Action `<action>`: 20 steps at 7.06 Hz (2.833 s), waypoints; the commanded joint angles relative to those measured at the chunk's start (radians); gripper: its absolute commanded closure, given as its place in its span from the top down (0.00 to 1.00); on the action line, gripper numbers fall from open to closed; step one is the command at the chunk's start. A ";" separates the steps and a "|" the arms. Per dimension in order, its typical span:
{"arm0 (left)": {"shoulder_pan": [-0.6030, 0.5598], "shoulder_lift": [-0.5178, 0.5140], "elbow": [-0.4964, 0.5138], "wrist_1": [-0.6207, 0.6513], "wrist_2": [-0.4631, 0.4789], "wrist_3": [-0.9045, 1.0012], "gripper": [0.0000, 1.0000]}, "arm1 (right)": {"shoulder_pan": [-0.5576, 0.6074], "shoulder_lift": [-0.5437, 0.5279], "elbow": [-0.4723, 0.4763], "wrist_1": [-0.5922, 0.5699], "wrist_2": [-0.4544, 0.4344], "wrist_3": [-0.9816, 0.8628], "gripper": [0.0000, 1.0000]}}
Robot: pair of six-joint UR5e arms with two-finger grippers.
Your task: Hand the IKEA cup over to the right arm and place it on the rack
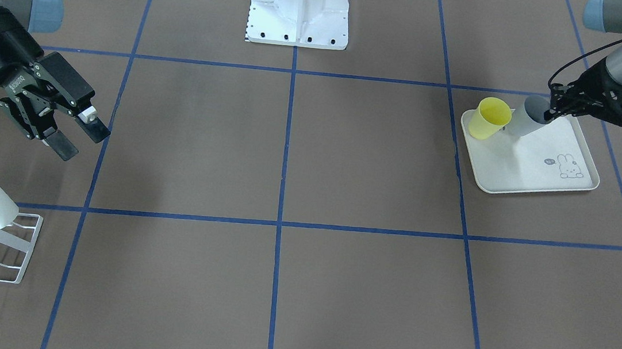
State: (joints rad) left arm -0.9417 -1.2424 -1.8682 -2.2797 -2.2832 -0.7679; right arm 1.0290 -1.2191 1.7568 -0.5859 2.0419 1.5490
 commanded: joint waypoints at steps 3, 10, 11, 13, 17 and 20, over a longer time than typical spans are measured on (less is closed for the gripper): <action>-0.247 -0.159 -0.052 0.134 0.120 -0.072 0.00 | -0.003 0.003 -0.003 -0.002 -0.002 0.002 1.00; -0.026 -0.649 -0.028 -0.075 0.322 -1.208 0.00 | -0.113 0.131 0.001 0.005 -0.136 0.245 1.00; -0.022 -0.670 0.001 -0.218 0.368 -1.363 0.00 | -0.147 0.153 0.003 0.043 -0.193 0.323 1.00; 0.045 -0.739 0.014 -0.334 0.503 -1.624 0.00 | -0.274 0.156 -0.002 0.183 -0.404 0.419 1.00; 0.230 -0.814 0.206 -0.783 0.859 -1.977 0.00 | -0.300 0.158 -0.008 0.299 -0.466 0.517 1.00; 0.314 -0.903 0.245 -0.793 0.901 -1.975 0.00 | -0.314 0.178 -0.014 0.299 -0.468 0.517 1.00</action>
State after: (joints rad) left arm -0.6647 -2.1150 -1.6372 -3.0653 -1.4031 -2.7410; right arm 0.7188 -1.0444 1.7450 -0.2882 1.5747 2.0654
